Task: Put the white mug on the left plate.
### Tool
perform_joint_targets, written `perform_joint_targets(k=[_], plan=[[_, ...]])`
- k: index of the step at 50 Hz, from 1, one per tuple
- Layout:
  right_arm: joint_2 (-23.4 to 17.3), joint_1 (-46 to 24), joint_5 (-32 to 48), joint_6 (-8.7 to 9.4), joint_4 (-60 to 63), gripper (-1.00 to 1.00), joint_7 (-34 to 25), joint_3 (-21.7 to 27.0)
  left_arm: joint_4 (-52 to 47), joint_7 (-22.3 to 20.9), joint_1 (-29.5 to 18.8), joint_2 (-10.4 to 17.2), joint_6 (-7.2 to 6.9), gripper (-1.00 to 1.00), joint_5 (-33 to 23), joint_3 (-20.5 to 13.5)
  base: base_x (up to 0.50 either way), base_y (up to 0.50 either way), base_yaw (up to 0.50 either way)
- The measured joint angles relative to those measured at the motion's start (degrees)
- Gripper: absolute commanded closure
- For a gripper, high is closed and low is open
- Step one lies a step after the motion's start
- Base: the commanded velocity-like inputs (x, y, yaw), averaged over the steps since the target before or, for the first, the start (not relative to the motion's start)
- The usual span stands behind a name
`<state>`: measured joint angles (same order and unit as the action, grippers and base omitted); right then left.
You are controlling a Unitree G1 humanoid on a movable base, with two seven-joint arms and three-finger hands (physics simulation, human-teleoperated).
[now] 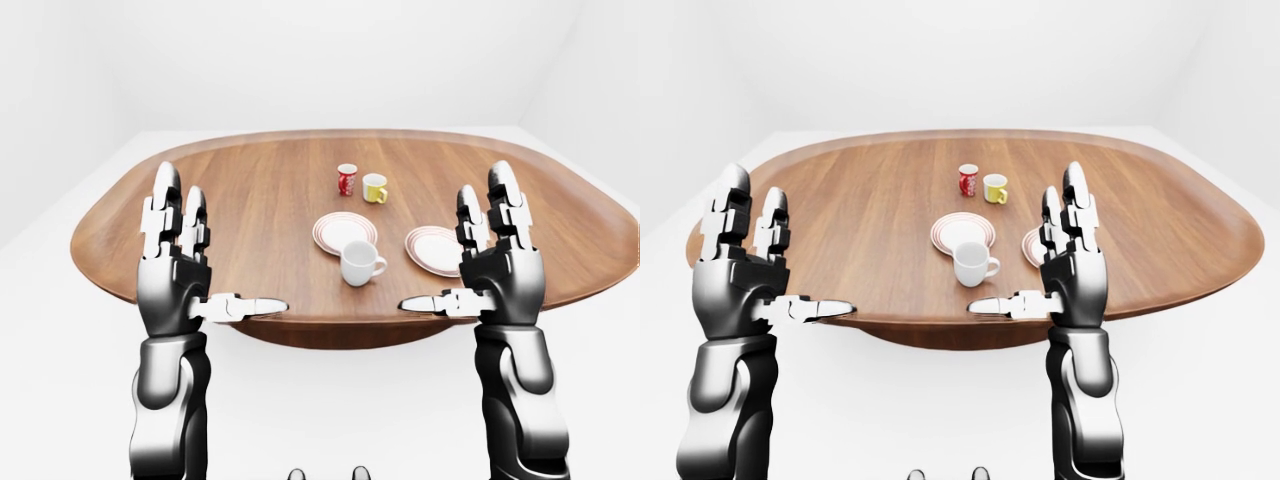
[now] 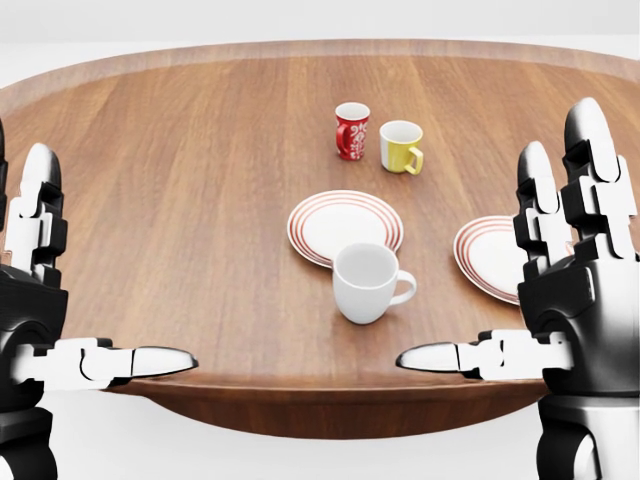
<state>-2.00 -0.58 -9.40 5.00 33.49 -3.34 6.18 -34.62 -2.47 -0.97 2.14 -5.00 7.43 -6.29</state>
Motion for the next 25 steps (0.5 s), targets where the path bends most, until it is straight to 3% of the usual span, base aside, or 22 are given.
perform_joint_targets(k=[25], plan=[[-0.1,0.3,-2.4,0.00,0.3,-1.00,-0.4,0.6,-0.2,0.1,0.1,-0.1,0.00,-1.00,-0.1,0.0,0.50,0.00,0.00]])
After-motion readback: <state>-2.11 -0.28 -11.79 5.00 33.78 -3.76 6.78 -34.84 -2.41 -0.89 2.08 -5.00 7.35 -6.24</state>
